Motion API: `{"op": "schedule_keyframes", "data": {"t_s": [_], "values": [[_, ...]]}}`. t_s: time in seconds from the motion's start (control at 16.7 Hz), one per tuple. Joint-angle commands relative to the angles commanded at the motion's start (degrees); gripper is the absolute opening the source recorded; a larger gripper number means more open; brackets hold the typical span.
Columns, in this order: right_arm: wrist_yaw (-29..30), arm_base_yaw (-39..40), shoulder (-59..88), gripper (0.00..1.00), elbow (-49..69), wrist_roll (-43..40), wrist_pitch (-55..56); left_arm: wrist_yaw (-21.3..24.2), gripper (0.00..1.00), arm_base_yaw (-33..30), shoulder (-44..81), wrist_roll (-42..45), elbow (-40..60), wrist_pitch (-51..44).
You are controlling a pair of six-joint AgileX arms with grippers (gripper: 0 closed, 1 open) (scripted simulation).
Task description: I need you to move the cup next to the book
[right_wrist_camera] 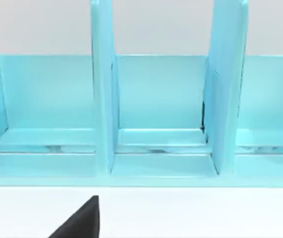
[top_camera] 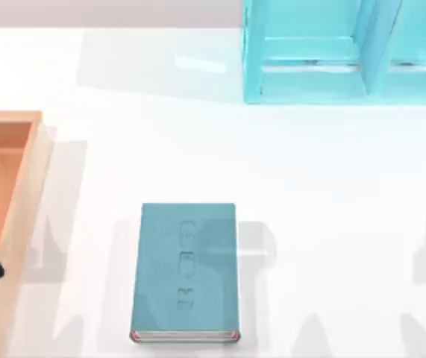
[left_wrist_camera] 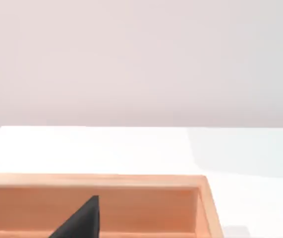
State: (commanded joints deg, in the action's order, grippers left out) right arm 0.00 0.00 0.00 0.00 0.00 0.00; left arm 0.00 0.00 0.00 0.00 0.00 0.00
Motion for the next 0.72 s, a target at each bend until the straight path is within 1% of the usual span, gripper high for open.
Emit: {"op": "schedule_keyframes", "data": {"t_s": [0.18, 0.36, 0.54, 0.72], "values": [[0.01, -0.07, 0.23, 1.00, 0.21, -0.52, -0.19, 0.00, 1.00, 0.00, 0.00, 0.00, 0.00, 0.00], [0.25, -0.89, 2.53, 1.00, 2.03, -5.56, -2.13, 0.00, 1.00, 0.00, 0.00, 0.00, 0.00, 0.00], [1.15, -2.95, 7.40, 1.00, 5.15, -15.96, -6.34, 0.00, 1.00, 0.00, 0.00, 0.00, 0.00, 0.00], [2.90, -6.46, 14.60, 1.00, 8.82, -30.75, -12.75, 0.00, 1.00, 0.00, 0.00, 0.00, 0.00, 0.00]]}}
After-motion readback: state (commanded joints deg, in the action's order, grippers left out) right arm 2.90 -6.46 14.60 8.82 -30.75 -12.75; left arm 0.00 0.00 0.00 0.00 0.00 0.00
